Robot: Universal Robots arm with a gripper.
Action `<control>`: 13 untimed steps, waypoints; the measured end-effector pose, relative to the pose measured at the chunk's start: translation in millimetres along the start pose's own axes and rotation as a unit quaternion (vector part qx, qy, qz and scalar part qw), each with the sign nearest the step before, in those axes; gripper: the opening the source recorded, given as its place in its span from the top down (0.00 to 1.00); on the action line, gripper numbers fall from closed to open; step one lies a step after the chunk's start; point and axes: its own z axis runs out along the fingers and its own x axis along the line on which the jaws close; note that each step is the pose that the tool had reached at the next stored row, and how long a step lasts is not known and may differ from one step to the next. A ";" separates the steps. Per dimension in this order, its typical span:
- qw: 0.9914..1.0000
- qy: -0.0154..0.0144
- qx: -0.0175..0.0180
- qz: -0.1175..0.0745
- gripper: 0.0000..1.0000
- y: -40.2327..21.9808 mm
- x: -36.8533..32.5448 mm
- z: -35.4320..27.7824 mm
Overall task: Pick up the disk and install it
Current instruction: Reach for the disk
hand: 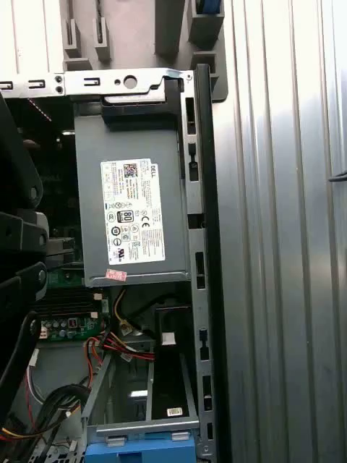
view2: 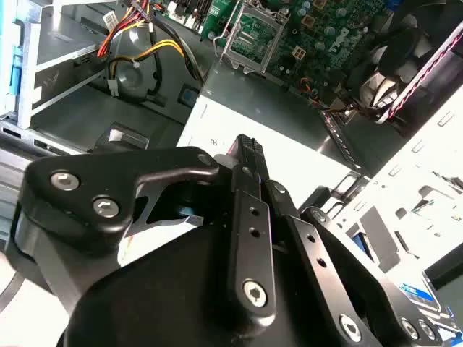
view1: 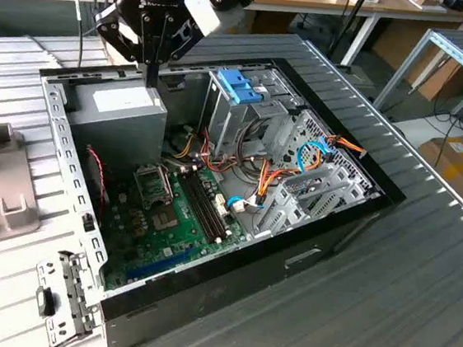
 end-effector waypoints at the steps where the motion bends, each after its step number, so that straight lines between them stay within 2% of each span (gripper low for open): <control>1: 1.000 0.000 0.000 0.000 0.89 0.0 0.7 0.0; 13: 1.000 0.000 0.000 0.000 0.89 -0.6 8.4 -0.2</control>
